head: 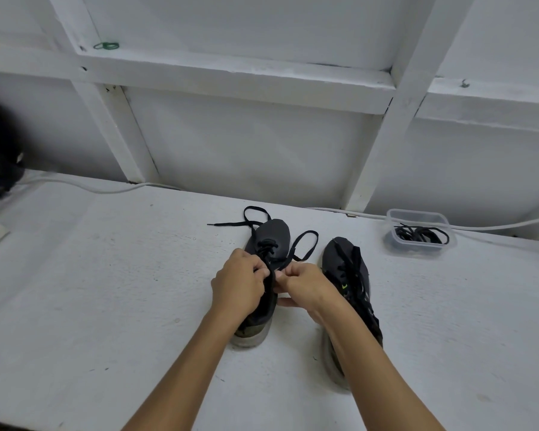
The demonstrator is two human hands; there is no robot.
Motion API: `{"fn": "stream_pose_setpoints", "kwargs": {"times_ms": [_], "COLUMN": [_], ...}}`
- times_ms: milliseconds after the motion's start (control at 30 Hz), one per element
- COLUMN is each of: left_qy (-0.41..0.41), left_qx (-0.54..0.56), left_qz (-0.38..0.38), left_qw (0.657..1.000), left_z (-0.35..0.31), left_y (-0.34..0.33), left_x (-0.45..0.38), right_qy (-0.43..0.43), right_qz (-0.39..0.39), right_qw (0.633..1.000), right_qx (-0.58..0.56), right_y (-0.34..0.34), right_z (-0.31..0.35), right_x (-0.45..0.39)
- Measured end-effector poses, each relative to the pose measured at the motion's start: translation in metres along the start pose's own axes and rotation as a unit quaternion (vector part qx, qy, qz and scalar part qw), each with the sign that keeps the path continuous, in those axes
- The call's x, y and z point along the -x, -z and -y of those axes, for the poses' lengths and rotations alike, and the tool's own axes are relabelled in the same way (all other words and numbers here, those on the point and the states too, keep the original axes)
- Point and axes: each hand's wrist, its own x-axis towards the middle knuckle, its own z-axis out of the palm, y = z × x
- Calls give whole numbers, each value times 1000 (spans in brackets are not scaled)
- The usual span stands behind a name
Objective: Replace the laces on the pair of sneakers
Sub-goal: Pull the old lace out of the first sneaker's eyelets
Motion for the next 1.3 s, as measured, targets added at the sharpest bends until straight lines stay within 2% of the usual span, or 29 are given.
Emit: {"fn": "stream_pose_setpoints", "kwargs": {"times_ms": [133,300,367,500,567,633,733,833,1033,1167,1300], "left_qy": [7,-34,-25,30,41,51,93,119,131,115,91], "left_qx": [5,71,124,168,164,163,182,225,331,301,276], "left_qz": [-5,-11,-2,-10,-9,-6,-6,1,31,-12,0], "left_qw": [1000,997,992,985,986,985,979,967,934,946,957], "left_z": [-2,11,19,29,30,29,31,37,32,27,26], "left_y": [-2,0,1,1,-1,-2,3,8,3,0,2], "left_x": [1,8,10,14,15,13,9,7,7,3,-2], "right_qy": [3,-12,-18,29,49,52,59,68,92,80,97], "right_qz": [-1,-1,-16,-152,-187,-165,-80,-17,20,9,-38], "right_qw": [1000,1000,998,986,981,984,982,986,974,967,942], "right_qx": [-8,-26,-58,-58,-23,44,159,154,207,243,319], "right_y": [-2,2,6,23,28,23,9,-3,10,10,-5], "right_z": [-3,4,8,12,13,12,5,3,18,14,7], "right_x": [0,0,-1,-1,3,10,20,28,27,26,27]}}
